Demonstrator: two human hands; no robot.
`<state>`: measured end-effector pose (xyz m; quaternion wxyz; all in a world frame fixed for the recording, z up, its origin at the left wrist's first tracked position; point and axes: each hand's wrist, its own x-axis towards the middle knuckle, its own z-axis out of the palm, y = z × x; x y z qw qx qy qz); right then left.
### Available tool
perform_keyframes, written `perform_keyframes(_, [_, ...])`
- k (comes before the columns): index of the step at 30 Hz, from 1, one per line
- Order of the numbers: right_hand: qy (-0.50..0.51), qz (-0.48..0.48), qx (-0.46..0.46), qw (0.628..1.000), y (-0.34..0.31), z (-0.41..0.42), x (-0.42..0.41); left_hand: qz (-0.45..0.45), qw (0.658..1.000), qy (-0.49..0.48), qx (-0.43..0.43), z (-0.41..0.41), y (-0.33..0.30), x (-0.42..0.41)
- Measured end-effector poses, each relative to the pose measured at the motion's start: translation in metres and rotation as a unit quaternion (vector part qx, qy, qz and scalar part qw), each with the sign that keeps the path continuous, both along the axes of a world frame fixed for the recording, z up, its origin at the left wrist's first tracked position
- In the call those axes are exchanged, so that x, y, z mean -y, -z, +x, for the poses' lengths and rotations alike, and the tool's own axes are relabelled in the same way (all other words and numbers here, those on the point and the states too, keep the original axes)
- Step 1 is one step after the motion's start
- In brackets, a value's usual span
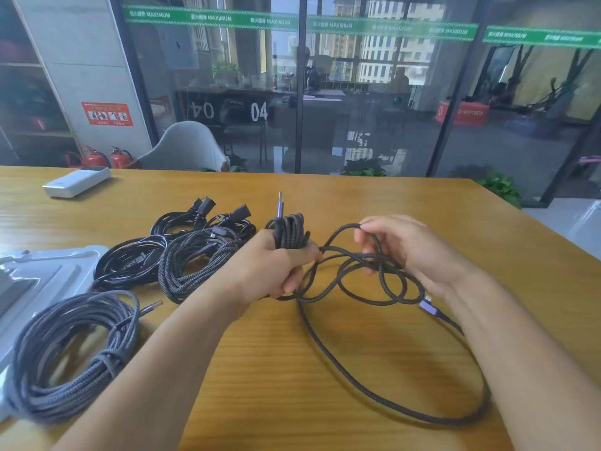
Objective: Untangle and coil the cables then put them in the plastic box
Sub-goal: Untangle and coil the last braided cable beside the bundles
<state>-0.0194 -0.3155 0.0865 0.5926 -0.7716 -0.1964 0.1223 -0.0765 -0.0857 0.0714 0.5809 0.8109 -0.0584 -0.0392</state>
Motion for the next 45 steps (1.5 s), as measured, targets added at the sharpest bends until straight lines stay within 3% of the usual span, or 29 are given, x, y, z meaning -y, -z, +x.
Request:
perform_keyframes(5, [-0.030,-0.042,0.008,0.999,-0.004,-0.003,0.003,0.003,1.000,-0.022,0.018,0.000,-0.001,-0.005])
perform_keyframes(8, [0.028,-0.150,0.059,0.986,-0.001,-0.002,0.002,0.019,0.998,-0.004,0.058,-0.004,-0.004,-0.003])
perform_keyframes(12, [0.076,-0.280,0.165,0.943,0.005,-0.005,-0.005,0.059,0.995,0.053,0.054,-0.006,0.000,0.010])
perform_keyframes(15, [0.123,-0.278,0.248,0.920,0.012,-0.012,-0.017,0.082,0.995,0.055,0.028,-0.005,0.007,0.021])
perform_keyframes(18, [0.161,-0.256,0.330,0.894,0.015,-0.018,-0.026,0.047,0.998,0.036,-0.008,-0.003,0.007,0.019])
perform_keyframes(22, [0.142,-0.192,0.364,0.900,0.015,-0.023,-0.032,0.017,0.999,0.041,-0.020,-0.005,0.006,0.020])
perform_keyframes(27, [-0.003,-0.132,0.265,0.955,0.006,-0.026,-0.024,-0.154,0.988,0.023,-0.017,-0.003,0.007,0.017])
perform_keyframes(30, [-0.120,-0.098,0.199,0.968,0.005,-0.032,-0.026,-0.104,0.992,-0.049,0.059,-0.001,0.009,0.018])
perform_keyframes(33, [-0.195,-0.057,0.128,0.971,0.006,-0.035,-0.029,-0.119,0.981,-0.104,0.113,0.003,0.010,0.016])
perform_keyframes(38, [-0.075,-0.037,0.000,0.997,0.018,-0.029,-0.038,-0.147,0.965,-0.172,0.129,0.006,0.005,0.006])
perform_keyframes(42, [-0.101,-0.037,-0.116,0.987,0.030,-0.021,-0.043,-0.167,0.962,-0.167,0.140,0.004,-0.001,-0.002])
perform_keyframes(45, [-0.050,-0.005,-0.114,0.992,0.041,-0.018,-0.053,-0.159,0.968,-0.125,0.151,0.003,-0.002,0.003])
